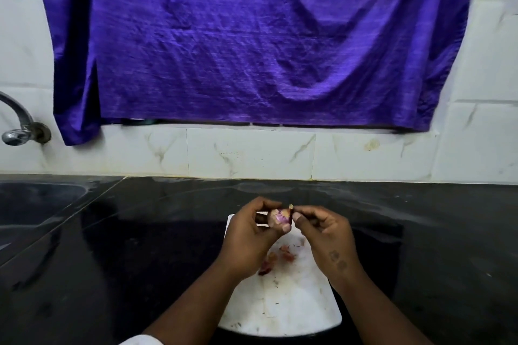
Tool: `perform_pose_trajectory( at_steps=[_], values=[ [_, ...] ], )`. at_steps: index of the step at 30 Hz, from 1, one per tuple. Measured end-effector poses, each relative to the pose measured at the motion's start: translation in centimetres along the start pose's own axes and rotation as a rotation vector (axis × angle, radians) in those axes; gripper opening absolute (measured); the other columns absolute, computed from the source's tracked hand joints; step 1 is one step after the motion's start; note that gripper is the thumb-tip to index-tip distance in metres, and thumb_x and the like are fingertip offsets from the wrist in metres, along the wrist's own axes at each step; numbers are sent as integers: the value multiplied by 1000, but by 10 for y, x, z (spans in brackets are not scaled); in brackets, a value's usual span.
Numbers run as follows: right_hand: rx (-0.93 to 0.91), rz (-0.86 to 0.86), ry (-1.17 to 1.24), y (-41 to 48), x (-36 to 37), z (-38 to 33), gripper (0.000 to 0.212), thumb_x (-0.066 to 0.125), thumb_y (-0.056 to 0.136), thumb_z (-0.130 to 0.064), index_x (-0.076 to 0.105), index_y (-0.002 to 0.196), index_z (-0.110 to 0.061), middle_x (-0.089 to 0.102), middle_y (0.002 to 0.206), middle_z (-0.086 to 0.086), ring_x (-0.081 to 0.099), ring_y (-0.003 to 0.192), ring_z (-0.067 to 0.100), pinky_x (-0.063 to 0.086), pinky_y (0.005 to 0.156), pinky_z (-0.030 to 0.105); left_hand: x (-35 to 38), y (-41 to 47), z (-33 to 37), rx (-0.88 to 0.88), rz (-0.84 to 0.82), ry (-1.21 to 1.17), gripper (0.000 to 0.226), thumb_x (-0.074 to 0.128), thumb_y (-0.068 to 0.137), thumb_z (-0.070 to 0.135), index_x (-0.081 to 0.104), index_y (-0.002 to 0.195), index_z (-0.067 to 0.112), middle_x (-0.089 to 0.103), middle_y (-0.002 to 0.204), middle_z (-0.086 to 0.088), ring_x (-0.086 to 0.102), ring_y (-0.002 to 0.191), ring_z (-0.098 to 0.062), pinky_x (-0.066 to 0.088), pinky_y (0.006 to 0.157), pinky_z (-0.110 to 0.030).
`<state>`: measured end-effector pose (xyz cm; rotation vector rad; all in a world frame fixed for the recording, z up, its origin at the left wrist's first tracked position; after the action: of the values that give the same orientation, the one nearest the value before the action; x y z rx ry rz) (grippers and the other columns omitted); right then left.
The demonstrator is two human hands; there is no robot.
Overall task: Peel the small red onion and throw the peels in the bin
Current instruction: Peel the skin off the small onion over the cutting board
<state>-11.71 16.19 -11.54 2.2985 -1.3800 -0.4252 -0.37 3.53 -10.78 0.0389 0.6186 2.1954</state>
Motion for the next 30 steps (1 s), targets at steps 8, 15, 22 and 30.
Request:
perform_pose_trajectory(
  at_steps=[8,15,22,30],
  values=[
    [84,13,-46,0,1,-5,24,78,85,-4,82,81,-28,81,80,-4,75,72,10,61,69,32,4,-2,-2,84,34,202,36,92,75,21,71,104,26,70,106,10,71,93,-11,63,78,-43],
    [132,49,-100,-7,2,-11,18,78,85,-6,80,81,-24,79,71,-4,77,68,21,62,50,37,7,-5,-1,133,62,273,38,92,76,21,71,108,24,67,106,12,70,93,-7,63,77,-32],
    [71,83,-175,-10,5,-16,32,75,86,-3,73,74,-32,77,70,-2,75,64,11,63,56,37,8,-6,1,171,46,288,42,91,77,21,71,114,22,68,110,12,69,95,-8,62,80,-25],
    [-17,87,-186,-5,1,-17,21,71,86,-2,74,80,-22,75,79,0,71,69,14,60,64,35,9,-8,5,112,-27,81,33,80,91,17,72,123,25,75,113,15,70,103,-5,58,84,-19]
  ],
)
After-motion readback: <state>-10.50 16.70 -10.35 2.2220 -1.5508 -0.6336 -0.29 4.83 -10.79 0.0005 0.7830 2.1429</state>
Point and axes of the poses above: each hand's wrist, its own y-axis towards the middle knuckle, its own x-axis out of the palm, z = x × y, the point moved 1 cm from there along y, towards the middle knuckle
